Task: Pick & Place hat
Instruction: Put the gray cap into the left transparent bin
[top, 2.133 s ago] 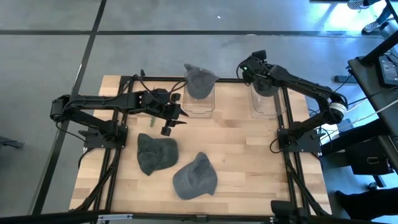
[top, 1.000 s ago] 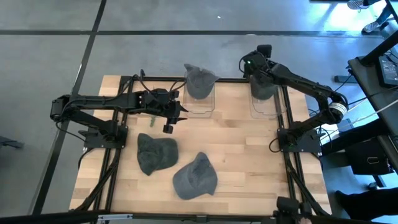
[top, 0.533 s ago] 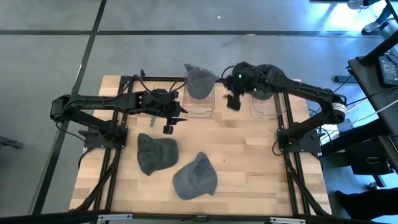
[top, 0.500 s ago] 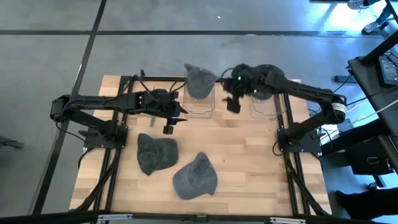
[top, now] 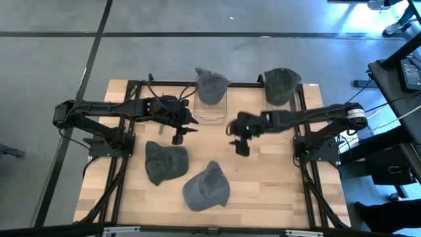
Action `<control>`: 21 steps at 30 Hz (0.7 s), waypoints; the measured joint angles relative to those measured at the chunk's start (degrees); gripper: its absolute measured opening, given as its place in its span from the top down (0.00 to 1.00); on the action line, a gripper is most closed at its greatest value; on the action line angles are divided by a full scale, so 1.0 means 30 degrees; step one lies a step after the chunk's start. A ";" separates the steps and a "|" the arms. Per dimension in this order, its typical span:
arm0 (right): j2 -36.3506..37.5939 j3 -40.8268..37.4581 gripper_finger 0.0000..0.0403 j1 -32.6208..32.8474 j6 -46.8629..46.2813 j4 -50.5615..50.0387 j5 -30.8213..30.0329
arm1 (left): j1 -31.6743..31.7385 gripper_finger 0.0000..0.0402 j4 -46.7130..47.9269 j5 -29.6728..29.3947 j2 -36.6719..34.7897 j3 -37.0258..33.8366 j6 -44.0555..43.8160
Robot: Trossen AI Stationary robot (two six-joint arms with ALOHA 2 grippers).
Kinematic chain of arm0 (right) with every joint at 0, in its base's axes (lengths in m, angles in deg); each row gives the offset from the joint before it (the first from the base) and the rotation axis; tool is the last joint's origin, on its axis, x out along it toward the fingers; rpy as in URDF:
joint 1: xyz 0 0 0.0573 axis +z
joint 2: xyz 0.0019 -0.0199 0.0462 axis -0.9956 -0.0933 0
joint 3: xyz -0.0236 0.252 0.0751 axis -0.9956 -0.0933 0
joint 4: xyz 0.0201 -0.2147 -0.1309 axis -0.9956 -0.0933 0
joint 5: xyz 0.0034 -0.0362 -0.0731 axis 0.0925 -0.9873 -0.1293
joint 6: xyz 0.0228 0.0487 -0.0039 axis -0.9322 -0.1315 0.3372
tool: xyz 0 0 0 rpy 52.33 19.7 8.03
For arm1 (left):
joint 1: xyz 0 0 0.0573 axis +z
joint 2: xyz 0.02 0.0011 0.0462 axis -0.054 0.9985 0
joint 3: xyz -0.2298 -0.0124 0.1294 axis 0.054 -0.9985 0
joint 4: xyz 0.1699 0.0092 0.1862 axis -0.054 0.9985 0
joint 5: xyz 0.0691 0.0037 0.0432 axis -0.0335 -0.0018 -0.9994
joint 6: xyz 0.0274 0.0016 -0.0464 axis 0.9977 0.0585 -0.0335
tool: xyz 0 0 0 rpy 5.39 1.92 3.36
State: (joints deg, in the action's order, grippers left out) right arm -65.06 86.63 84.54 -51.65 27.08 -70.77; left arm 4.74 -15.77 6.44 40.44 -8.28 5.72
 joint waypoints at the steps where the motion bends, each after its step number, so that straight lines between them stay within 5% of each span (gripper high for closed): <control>1: 0.0000 -0.0551 0.41 0.0407 -0.0399 0.0807 -0.0047 | -0.0143 0.65 0.0000 -0.0002 0.0000 0.0000 -0.0097; 17: 0.0015 -0.6334 0.41 0.3849 -0.5497 1.0941 -0.0117 | -0.2205 0.65 -0.1918 -0.0431 0.3432 -0.0015 -0.1177; 21: -0.0647 -0.6568 0.43 0.5170 -0.4399 1.1411 -0.2221 | -0.2647 0.65 -0.2051 -0.0417 0.3539 -0.0029 -0.1460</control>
State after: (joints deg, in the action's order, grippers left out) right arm -67.00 66.92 100.06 -64.85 61.31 -77.43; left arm -3.20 -21.92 5.19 51.06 -8.36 1.34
